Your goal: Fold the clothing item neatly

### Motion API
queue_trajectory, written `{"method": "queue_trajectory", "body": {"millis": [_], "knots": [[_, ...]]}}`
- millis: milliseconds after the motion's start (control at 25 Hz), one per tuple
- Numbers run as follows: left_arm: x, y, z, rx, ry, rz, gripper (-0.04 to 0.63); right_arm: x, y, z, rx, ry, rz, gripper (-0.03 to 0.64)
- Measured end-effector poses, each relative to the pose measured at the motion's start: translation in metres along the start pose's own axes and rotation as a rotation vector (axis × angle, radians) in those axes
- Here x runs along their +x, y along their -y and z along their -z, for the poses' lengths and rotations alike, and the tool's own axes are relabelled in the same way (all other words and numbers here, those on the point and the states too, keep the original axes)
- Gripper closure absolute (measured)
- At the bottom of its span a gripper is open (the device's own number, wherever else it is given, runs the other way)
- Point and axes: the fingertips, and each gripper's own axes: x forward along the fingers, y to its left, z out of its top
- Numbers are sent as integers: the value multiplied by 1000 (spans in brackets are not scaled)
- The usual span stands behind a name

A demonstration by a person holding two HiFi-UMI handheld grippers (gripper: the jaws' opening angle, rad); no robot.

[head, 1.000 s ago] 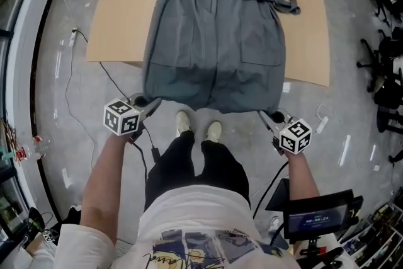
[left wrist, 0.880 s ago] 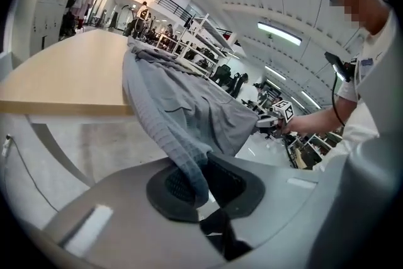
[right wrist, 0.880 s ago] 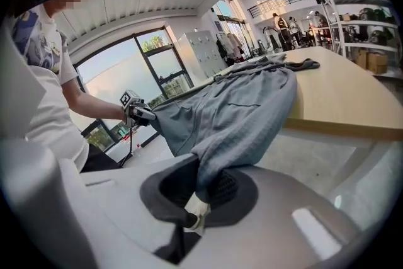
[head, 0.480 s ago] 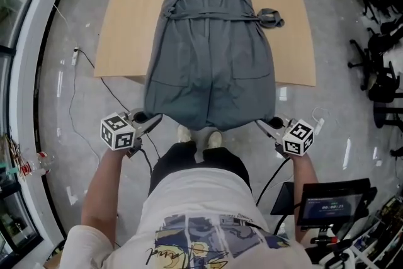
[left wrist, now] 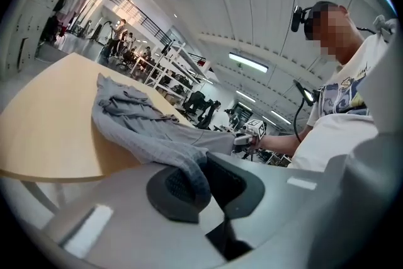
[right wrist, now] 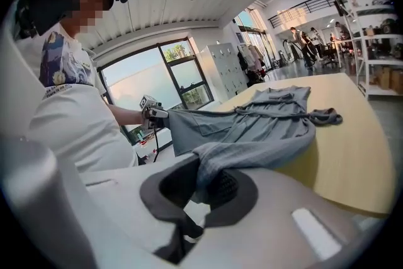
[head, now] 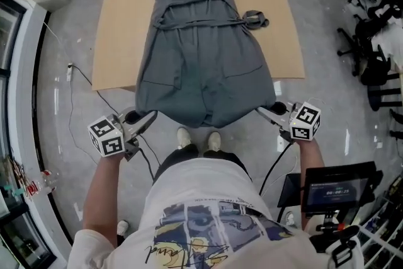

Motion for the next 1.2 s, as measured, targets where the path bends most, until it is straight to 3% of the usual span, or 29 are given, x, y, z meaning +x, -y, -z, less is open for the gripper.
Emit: {"method": "queue_trajectory", "body": {"millis": [720,1200], "knots": [[1,-6,-113,129,139,66,577,-17,11,-96,-34,156,95,604],[9,-39,-173,145,246,12,577,-10,50,-161,-94,237,75,604]]}}
